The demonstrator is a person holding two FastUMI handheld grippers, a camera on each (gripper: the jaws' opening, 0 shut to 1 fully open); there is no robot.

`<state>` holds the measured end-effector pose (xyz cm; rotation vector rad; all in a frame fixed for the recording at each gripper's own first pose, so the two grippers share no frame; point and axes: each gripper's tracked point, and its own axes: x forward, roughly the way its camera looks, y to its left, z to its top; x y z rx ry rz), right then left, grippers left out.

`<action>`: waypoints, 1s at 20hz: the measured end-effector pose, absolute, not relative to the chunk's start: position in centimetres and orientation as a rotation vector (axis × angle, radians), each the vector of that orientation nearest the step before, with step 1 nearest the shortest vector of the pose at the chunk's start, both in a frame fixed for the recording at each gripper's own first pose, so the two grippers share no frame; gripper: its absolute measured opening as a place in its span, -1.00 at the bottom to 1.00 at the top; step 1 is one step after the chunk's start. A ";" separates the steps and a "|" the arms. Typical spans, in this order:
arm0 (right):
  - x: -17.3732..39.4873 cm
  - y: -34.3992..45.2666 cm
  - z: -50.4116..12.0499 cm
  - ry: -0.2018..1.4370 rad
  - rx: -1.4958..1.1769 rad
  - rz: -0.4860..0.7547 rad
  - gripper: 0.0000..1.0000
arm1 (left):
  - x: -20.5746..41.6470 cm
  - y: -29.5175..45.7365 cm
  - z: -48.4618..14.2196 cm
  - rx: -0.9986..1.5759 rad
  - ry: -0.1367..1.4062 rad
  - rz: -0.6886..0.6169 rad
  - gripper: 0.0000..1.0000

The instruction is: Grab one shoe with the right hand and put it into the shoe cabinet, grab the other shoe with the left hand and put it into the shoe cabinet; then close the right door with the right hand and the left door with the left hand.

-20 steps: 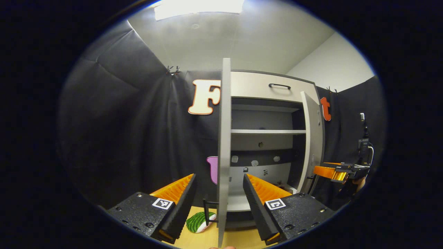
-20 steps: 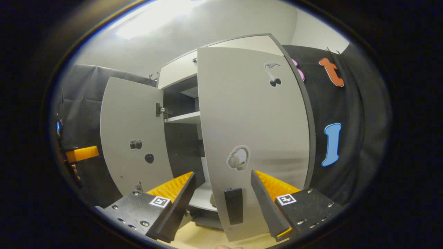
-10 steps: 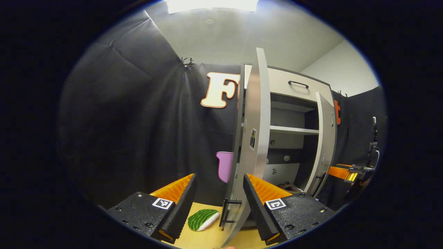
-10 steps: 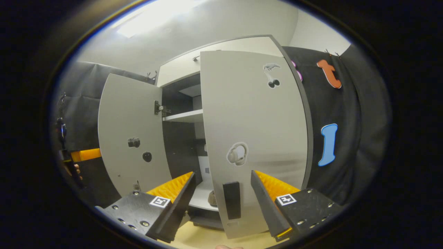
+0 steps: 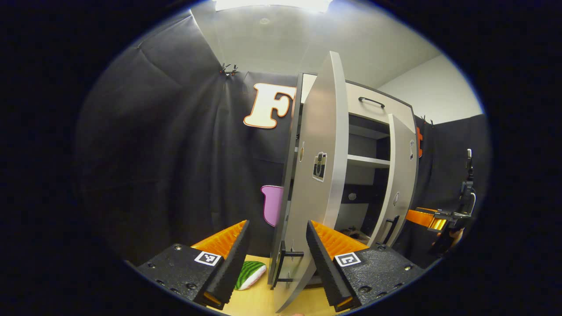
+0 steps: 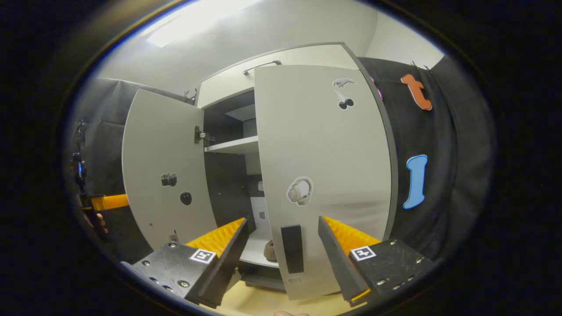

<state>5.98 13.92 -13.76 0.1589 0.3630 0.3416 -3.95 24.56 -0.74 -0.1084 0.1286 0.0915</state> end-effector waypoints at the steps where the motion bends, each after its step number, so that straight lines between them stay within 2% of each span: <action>1: 5.9 13.9 -13.7 0.365 0.155 0.338 0.91 | -3.9 24.4 -0.7 -0.114 0.129 0.081 0.59; 5: 5.9 12.7 -13.5 0.358 0.137 0.300 0.92 | -3.0 21.9 -1.2 -0.141 0.117 0.020 0.59; 6: 5.9 12.3 -13.3 0.354 0.136 0.287 0.84 | -2.8 21.2 -1.3 -0.154 0.113 0.003 0.58; 8: 6.0 11.5 -13.1 0.352 0.138 0.263 0.84 | -2.3 19.9 -1.5 -0.179 0.110 -0.038 0.58; 9: 5.9 11.0 -13.1 0.355 0.138 0.251 0.92 | -2.1 19.1 -1.6 -0.182 0.107 -0.059 0.58; 11: 5.5 10.0 -13.2 0.360 0.126 0.225 0.84 | -1.7 18.2 -1.5 -0.176 0.102 -0.088 0.58; 12: 5.3 9.3 -13.4 0.364 0.118 0.211 0.92 | -1.2 18.2 -1.7 -0.172 0.103 -0.091 0.58; 15: 4.9 7.7 -13.6 0.373 0.115 0.176 0.92 | -0.4 18.1 -1.6 -0.152 0.099 -0.088 0.58; 16: 4.9 7.2 -13.6 0.374 0.118 0.168 0.84 | -0.4 17.9 -1.6 -0.152 0.098 -0.089 0.58; 17: 4.7 6.6 -13.7 0.375 0.120 0.160 0.92 | -0.3 17.7 -1.6 -0.157 0.095 -0.093 0.58; 18: 4.6 6.3 -13.6 0.372 0.120 0.150 0.84 | -0.3 17.2 -1.8 -0.167 0.096 -0.103 0.58; 19: 4.7 5.9 -13.5 0.368 0.117 0.141 0.92 | -0.1 16.6 -2.0 -0.177 0.097 -0.117 0.58; 20: 4.6 5.5 -13.4 0.364 0.112 0.132 0.84 | 0.5 16.1 -2.0 -0.187 0.097 -0.133 0.58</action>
